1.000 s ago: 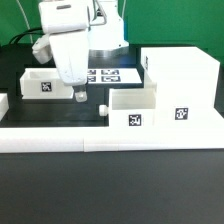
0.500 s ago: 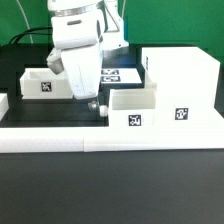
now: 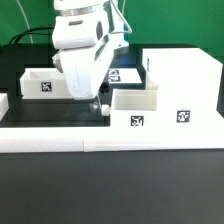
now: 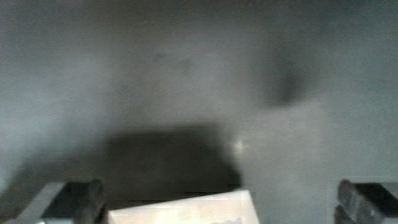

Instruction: Assemble drawer

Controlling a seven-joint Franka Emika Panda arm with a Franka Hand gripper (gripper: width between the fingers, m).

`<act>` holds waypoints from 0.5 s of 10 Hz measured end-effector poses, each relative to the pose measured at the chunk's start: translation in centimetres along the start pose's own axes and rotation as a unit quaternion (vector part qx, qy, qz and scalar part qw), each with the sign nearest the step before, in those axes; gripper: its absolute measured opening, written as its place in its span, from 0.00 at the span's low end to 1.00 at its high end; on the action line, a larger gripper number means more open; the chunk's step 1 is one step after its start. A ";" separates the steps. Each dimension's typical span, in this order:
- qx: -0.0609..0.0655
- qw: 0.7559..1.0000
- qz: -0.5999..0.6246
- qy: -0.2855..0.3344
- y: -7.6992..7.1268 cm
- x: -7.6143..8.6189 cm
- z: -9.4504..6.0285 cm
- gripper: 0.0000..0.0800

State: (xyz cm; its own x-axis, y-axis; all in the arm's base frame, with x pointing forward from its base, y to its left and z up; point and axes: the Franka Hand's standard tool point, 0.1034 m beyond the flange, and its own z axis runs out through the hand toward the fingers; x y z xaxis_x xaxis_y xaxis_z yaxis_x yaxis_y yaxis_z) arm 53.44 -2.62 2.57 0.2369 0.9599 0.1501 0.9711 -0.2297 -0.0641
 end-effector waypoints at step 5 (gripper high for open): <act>0.002 1.000 -0.006 0.000 0.0 -0.2 0.4 0.81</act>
Offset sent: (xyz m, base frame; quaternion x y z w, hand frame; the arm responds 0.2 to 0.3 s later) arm 0.0000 0.0000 0.0000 0.0000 0.0000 0.0000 1.0000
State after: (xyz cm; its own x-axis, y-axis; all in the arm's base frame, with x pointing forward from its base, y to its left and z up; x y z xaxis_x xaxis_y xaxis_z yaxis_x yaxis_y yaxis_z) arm 53.39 -2.76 2.13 0.2255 0.9624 0.1512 0.9737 -0.2176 -0.0670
